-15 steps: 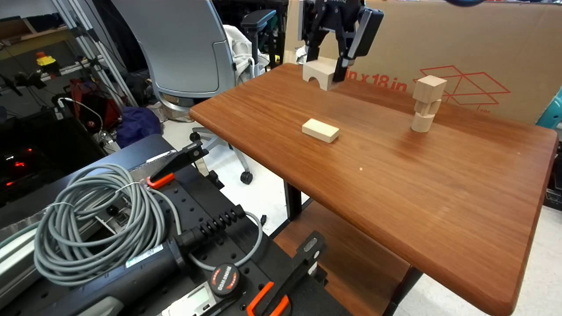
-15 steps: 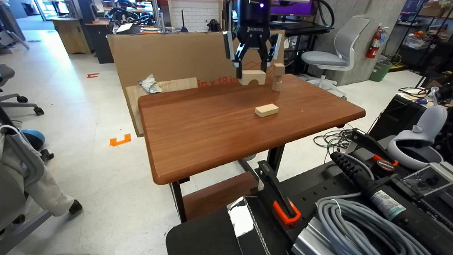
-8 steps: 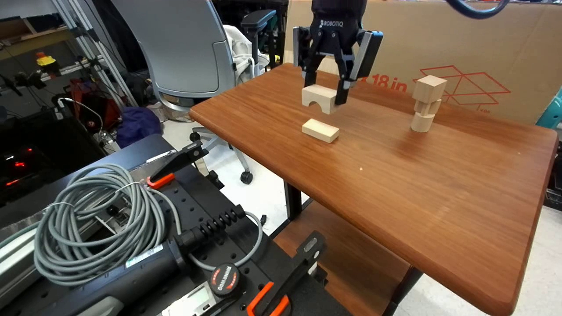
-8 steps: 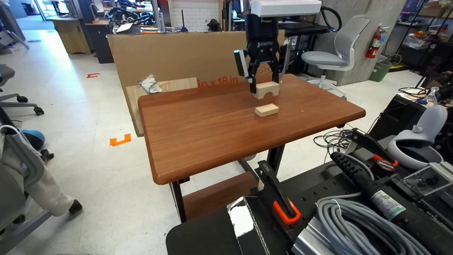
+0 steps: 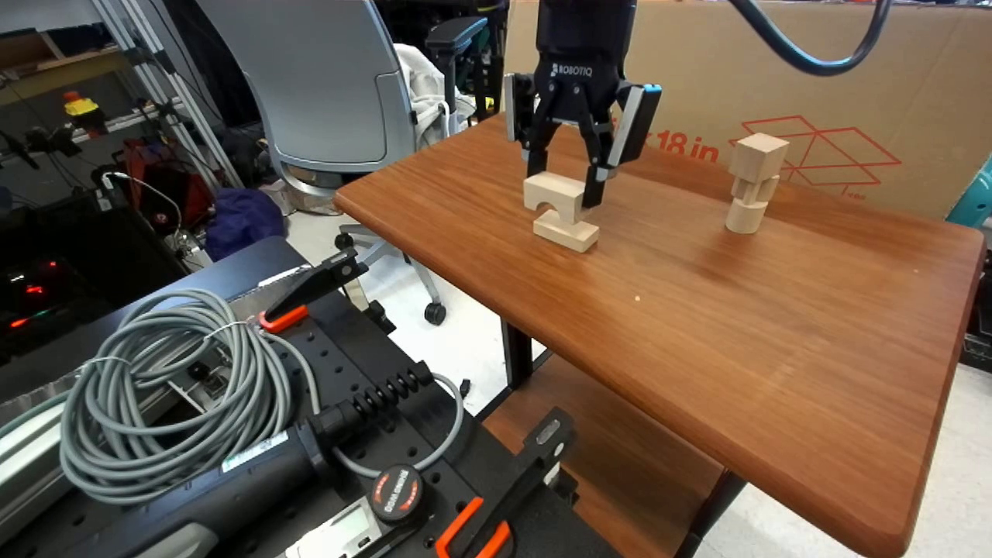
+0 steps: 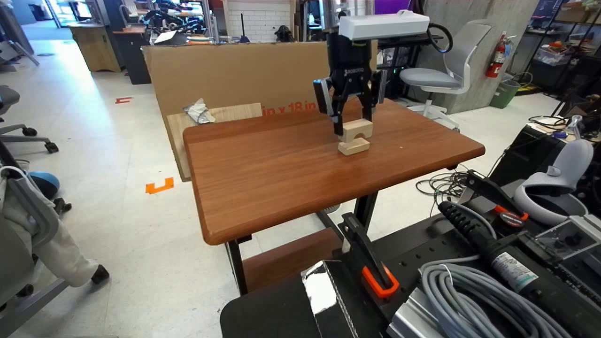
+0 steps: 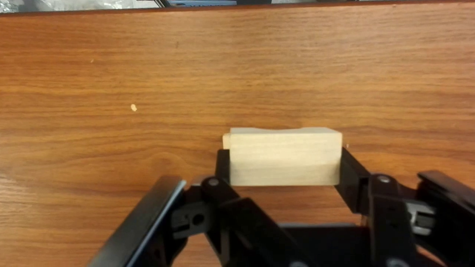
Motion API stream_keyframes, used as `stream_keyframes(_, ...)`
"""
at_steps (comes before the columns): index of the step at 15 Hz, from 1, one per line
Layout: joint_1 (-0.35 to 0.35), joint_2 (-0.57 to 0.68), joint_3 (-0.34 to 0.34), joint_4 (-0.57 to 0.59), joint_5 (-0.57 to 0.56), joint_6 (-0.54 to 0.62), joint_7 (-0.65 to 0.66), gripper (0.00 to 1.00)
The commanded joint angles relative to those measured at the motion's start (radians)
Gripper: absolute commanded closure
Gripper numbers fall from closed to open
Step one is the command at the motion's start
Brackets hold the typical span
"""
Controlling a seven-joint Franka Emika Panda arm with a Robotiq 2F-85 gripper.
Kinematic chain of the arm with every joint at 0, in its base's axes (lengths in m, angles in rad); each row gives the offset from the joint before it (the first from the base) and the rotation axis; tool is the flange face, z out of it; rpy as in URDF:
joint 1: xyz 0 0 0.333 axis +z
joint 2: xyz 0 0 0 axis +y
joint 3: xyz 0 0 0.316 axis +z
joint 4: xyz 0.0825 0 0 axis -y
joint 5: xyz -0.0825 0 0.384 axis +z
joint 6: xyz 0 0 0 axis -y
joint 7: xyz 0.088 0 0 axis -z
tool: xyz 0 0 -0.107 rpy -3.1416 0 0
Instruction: Put the wooden block on top of the other wooden block on the desk
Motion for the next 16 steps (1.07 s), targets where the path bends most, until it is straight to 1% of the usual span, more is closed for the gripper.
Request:
stream_keyframes(1, -0.001, -0.013, -0.004, -0.023, -0.026, 0.061, -0.034, 0.58)
stream_keyframes(7, 0.01, -0.005, -0.012, -0.028, -0.073, 0.109, -0.065, 0.58)
stream_keyframes(11, 0.01, -0.001, -0.01, -0.038, -0.114, 0.101, -0.077, 0.58)
stream_keyframes(16, 0.007, -0.001, 0.0, -0.045, -0.114, 0.093, -0.101, 0.58)
